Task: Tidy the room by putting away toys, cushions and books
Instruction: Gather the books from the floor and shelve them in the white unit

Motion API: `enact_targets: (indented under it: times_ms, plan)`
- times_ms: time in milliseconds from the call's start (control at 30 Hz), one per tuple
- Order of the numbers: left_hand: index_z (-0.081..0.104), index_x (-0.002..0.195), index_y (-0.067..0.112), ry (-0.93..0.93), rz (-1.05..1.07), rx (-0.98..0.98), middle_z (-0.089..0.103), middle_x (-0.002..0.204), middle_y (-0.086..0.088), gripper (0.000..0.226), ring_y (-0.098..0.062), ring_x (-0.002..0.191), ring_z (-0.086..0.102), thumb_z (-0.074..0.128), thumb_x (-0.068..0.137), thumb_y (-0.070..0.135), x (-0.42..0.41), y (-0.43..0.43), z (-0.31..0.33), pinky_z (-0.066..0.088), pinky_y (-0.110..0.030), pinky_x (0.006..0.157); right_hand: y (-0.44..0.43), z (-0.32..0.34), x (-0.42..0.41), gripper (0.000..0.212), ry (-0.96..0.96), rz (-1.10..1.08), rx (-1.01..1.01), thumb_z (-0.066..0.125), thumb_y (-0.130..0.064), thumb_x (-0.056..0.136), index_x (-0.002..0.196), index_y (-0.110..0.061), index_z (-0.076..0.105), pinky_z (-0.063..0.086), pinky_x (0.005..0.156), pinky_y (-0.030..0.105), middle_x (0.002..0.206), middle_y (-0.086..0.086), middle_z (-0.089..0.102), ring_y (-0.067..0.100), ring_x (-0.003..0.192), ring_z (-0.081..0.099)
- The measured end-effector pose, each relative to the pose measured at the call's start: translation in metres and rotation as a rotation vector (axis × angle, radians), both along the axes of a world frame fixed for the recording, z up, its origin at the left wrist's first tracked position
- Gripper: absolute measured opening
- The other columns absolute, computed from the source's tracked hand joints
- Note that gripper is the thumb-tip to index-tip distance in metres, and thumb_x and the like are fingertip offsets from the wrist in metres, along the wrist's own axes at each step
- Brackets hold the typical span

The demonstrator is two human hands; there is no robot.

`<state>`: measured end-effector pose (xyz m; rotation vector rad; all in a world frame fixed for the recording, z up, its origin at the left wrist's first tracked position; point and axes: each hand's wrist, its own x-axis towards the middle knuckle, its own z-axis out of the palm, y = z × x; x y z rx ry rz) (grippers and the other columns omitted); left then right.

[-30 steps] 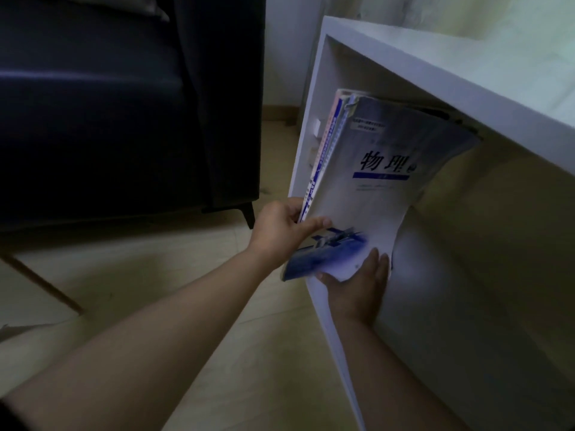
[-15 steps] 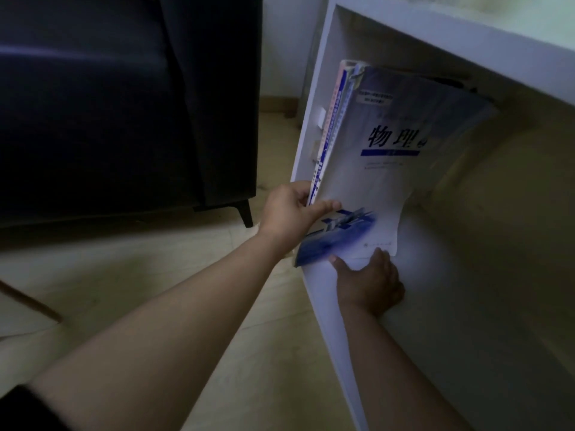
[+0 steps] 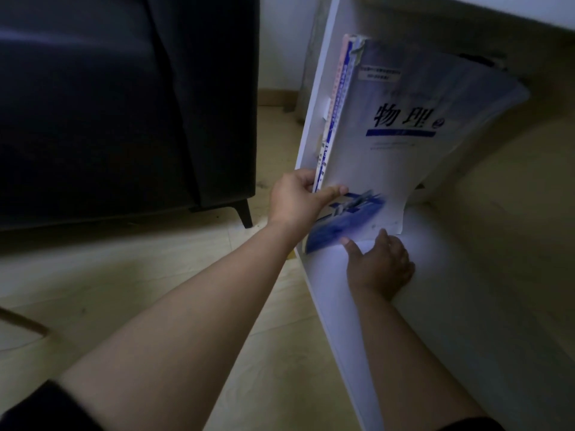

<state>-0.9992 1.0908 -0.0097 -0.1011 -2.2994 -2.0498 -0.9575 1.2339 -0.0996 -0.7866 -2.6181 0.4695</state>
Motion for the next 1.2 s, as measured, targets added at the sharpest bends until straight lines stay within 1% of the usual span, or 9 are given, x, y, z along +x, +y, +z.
enact_targets:
  times_ms: [267, 400, 567, 667, 767, 833, 933, 1067, 1200]
  plan:
    - [0.069, 0.100, 0.015, -0.024, 0.021, 0.007, 0.073, 0.094, 0.001, 0.035, -0.014, 0.084, 0.071, 0.081, 0.072, 0.031, -0.001, 0.003, 0.001, 0.060, -0.041, 0.077, 0.009, 0.000, -0.011, 0.077, -0.074, 0.095, 0.012, 0.044, -0.060, 0.091, 0.150, -0.013, 0.029, 0.011, 0.117, 0.051, 0.155, 0.009, 0.032, 0.024, 0.145, 0.023]
    - [0.069, 0.097, 0.015, -0.039, 0.029, 0.027, 0.073, 0.092, 0.001, 0.036, -0.014, 0.083, 0.071, 0.082, 0.070, 0.035, 0.000, 0.002, -0.001, 0.060, -0.041, 0.076, 0.007, -0.004, -0.011, 0.076, -0.110, 0.106, 0.056, 0.036, -0.060, 0.094, 0.152, -0.012, 0.024, 0.009, 0.116, 0.052, 0.157, 0.007, 0.028, 0.023, 0.146, 0.020]
    - [0.067, 0.099, 0.009, -0.087, -0.039, 0.072, 0.073, 0.092, 0.000, 0.033, -0.012, 0.084, 0.071, 0.080, 0.074, 0.026, 0.011, -0.008, -0.018, 0.059, -0.026, 0.073, 0.007, -0.001, -0.014, 0.076, -0.100, 0.106, 0.041, 0.038, -0.059, 0.094, 0.152, -0.011, 0.024, 0.008, 0.116, 0.051, 0.157, 0.007, 0.027, 0.022, 0.146, 0.019]
    - [0.066, 0.096, 0.008, -0.095, -0.015, 0.157, 0.072, 0.087, -0.001, 0.022, -0.006, 0.079, 0.069, 0.076, 0.079, 0.017, 0.020, -0.016, -0.040, 0.057, -0.019, 0.069, 0.007, -0.003, -0.014, 0.076, -0.089, 0.106, 0.044, 0.039, -0.058, 0.094, 0.151, -0.011, 0.026, 0.008, 0.116, 0.051, 0.156, 0.007, 0.029, 0.023, 0.145, 0.020]
    - [0.070, 0.092, 0.015, -0.044, -0.014, 0.102, 0.071, 0.080, 0.006, 0.006, 0.003, 0.070, 0.065, 0.067, 0.088, 0.019, 0.026, -0.018, -0.053, 0.052, -0.014, 0.062, 0.009, -0.005, -0.012, 0.075, -0.080, 0.105, 0.047, 0.041, -0.057, 0.094, 0.151, -0.012, 0.026, 0.008, 0.117, 0.051, 0.156, 0.007, 0.030, 0.023, 0.145, 0.021]
    - [0.071, 0.093, 0.017, -0.010, -0.018, 0.048, 0.070, 0.082, 0.008, 0.010, 0.004, 0.072, 0.064, 0.063, 0.091, 0.022, 0.027, -0.017, -0.055, 0.049, -0.011, 0.061, 0.009, -0.006, -0.011, 0.074, -0.077, 0.116, 0.056, 0.040, -0.056, 0.095, 0.152, -0.012, 0.024, 0.009, 0.117, 0.051, 0.156, 0.008, 0.030, 0.024, 0.145, 0.022]
    - [0.072, 0.095, 0.015, -0.006, -0.019, -0.010, 0.069, 0.083, 0.006, 0.015, 0.001, 0.071, 0.062, 0.061, 0.092, 0.025, 0.023, -0.016, -0.053, 0.050, -0.013, 0.063, 0.008, -0.006, -0.014, 0.073, -0.067, 0.119, 0.058, 0.041, -0.055, 0.095, 0.152, -0.012, 0.023, 0.010, 0.116, 0.052, 0.156, 0.009, 0.030, 0.026, 0.145, 0.023]
    - [0.071, 0.093, 0.015, 0.024, -0.014, -0.097, 0.069, 0.084, 0.000, 0.017, -0.011, 0.077, 0.063, 0.058, 0.094, 0.026, 0.023, -0.015, -0.054, 0.054, -0.027, 0.070, 0.007, -0.008, -0.014, 0.073, -0.099, 0.116, 0.054, 0.038, -0.054, 0.096, 0.153, -0.012, 0.020, 0.008, 0.117, 0.052, 0.158, 0.008, 0.026, 0.025, 0.146, 0.020]
    - [0.069, 0.094, 0.014, 0.027, -0.011, -0.145, 0.069, 0.088, -0.001, 0.019, -0.015, 0.083, 0.064, 0.055, 0.095, 0.027, 0.023, -0.016, -0.054, 0.056, -0.037, 0.077, 0.007, -0.007, -0.013, 0.073, -0.132, 0.134, 0.058, 0.035, -0.054, 0.097, 0.154, -0.012, 0.016, 0.006, 0.117, 0.052, 0.160, 0.007, 0.021, 0.025, 0.147, 0.016]
